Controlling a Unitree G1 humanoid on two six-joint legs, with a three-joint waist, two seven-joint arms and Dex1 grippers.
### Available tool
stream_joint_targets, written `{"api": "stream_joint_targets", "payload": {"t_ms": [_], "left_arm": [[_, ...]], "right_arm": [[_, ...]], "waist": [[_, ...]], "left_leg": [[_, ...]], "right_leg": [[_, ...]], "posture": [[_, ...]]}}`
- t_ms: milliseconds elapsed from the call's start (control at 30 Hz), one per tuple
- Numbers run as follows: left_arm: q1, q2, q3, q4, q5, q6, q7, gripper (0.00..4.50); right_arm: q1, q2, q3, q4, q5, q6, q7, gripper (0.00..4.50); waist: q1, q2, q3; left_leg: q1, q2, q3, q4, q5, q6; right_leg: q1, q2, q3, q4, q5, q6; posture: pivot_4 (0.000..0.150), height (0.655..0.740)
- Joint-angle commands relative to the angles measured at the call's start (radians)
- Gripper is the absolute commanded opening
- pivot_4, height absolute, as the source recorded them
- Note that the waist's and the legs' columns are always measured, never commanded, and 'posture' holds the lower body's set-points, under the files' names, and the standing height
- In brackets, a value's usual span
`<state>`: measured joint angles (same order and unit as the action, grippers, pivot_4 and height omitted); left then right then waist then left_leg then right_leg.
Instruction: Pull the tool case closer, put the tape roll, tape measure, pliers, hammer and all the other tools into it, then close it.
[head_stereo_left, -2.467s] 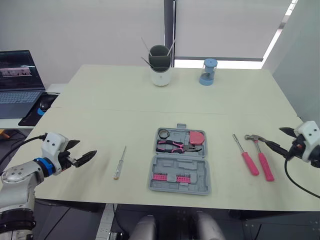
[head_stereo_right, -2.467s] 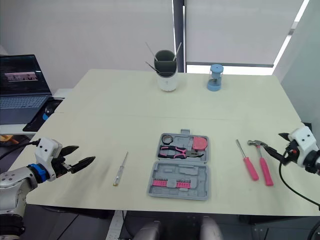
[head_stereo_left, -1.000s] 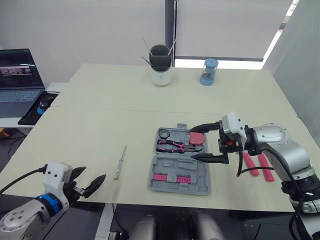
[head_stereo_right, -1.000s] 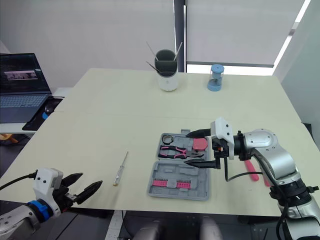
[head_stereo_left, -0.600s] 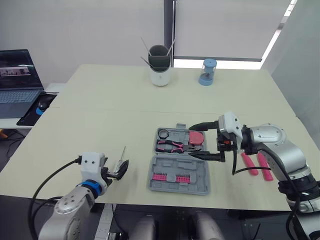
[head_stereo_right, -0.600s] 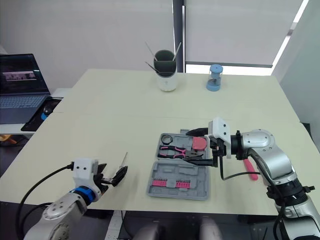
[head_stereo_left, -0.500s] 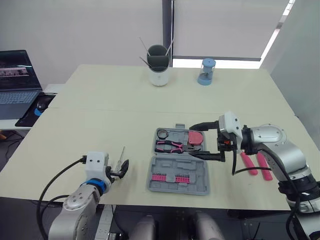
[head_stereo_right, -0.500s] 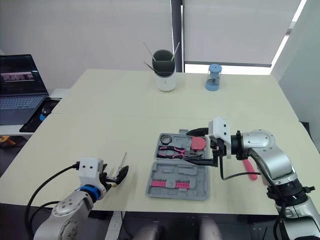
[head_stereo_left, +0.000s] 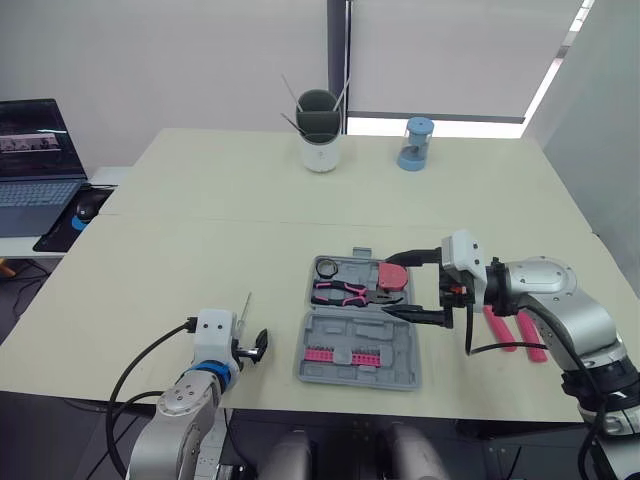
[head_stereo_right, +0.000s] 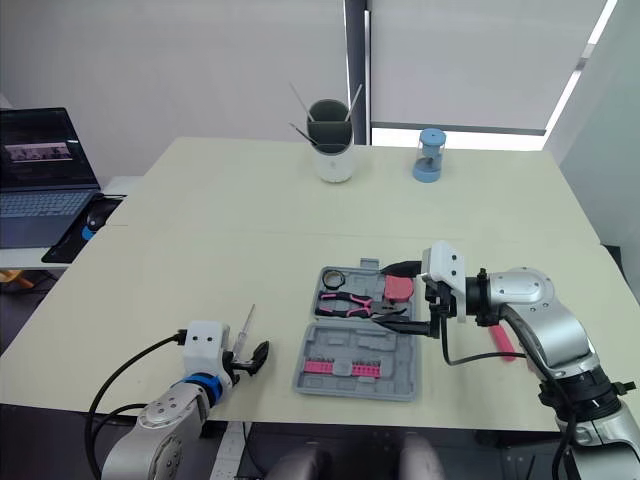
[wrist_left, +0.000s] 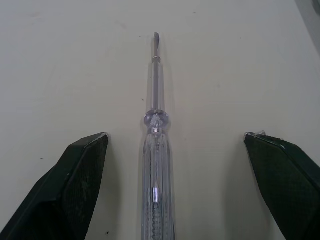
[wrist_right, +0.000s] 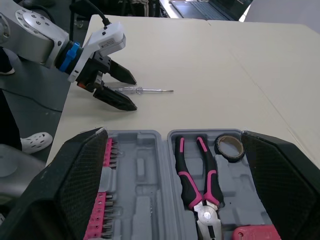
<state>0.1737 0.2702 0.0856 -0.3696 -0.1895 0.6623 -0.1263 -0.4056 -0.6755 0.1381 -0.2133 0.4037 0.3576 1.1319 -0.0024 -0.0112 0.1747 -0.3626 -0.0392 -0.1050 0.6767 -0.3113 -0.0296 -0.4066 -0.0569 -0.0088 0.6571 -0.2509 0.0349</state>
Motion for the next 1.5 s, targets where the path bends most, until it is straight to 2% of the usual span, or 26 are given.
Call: {"api": "stream_joint_targets", "payload": {"t_ms": [33,267,400,800,867,1033,1300,1433,1500], "left_arm": [[0.006,0.005,0.010,-0.003,0.012,-0.006,-0.005,3.57],[-0.009,0.017,0.016,0.016,0.018,0.000,-0.014,1.28],[-0.021,0.025,0.016,0.045,0.028,-0.017,-0.021,0.25],[-0.030,0.062,0.021,0.055,0.031,-0.012,-0.039,0.22],[-0.031,0.062,0.021,0.054,0.031,-0.011,-0.040,0.95],[-0.052,0.050,0.027,0.064,0.041,-0.004,-0.019,2.44],[-0.055,0.039,0.026,0.061,0.035,0.012,-0.024,2.44],[-0.056,0.035,0.028,0.063,0.033,0.008,-0.030,1.70],[-0.058,0.039,0.029,0.072,0.035,-0.001,-0.037,1.17]], "right_arm": [[0.003,-0.010,-0.032,-0.052,0.012,-0.008,-0.007,4.50],[0.014,-0.008,-0.027,-0.068,0.015,-0.003,-0.014,4.50],[0.017,-0.007,-0.022,-0.071,0.015,-0.003,-0.018,4.50],[0.017,-0.007,-0.023,-0.059,0.008,-0.014,-0.022,4.50],[0.018,-0.008,-0.024,-0.057,0.007,-0.017,-0.021,4.50],[0.016,-0.007,-0.021,-0.049,-0.001,-0.025,-0.021,4.50],[0.013,-0.002,-0.019,-0.046,-0.008,-0.030,-0.022,4.50],[0.009,-0.002,-0.020,-0.043,-0.008,-0.030,-0.022,4.50],[0.010,-0.001,-0.020,-0.044,-0.007,-0.028,-0.024,4.50]], "waist": [[0.000,0.000,0.000],[0.001,0.000,0.000],[0.001,0.000,0.000],[0.000,0.000,0.000],[0.000,0.000,0.000],[0.002,0.000,0.000],[0.002,0.000,0.000],[0.002,0.000,0.000],[0.002,0.000,0.000]], "left_leg": [[0.000,0.000,0.000,0.000,0.000,0.000],[0.000,0.000,0.000,0.000,0.000,0.000],[0.000,0.000,0.000,0.000,0.000,0.000],[0.000,0.000,0.000,0.000,0.000,0.000],[0.000,0.000,0.000,0.000,0.000,0.000],[0.000,0.000,0.000,0.000,0.000,0.000],[0.000,0.000,-0.001,0.000,0.000,0.000],[0.000,0.000,0.000,0.000,0.000,0.000],[0.000,0.000,-0.001,0.000,0.000,0.000]], "right_leg": [[0.000,0.000,0.000,0.000,0.000,0.000],[0.000,0.000,0.000,0.000,0.000,0.000],[0.000,0.000,-0.001,0.000,0.000,0.000],[0.000,0.000,-0.001,0.000,0.000,0.000],[0.000,0.000,0.000,0.000,0.000,0.000],[0.000,0.000,-0.001,0.000,0.000,0.000],[0.000,0.000,-0.001,0.000,0.000,0.000],[0.000,0.000,-0.001,0.000,0.000,0.000],[0.000,0.000,-0.001,0.000,0.000,0.000]], "posture": [[0.150,0.7400],[0.150,0.7400],[0.150,0.7400],[0.150,0.7400],[0.150,0.7400],[0.150,0.7400],[0.150,0.7400],[0.150,0.7400],[0.150,0.7400]]}}
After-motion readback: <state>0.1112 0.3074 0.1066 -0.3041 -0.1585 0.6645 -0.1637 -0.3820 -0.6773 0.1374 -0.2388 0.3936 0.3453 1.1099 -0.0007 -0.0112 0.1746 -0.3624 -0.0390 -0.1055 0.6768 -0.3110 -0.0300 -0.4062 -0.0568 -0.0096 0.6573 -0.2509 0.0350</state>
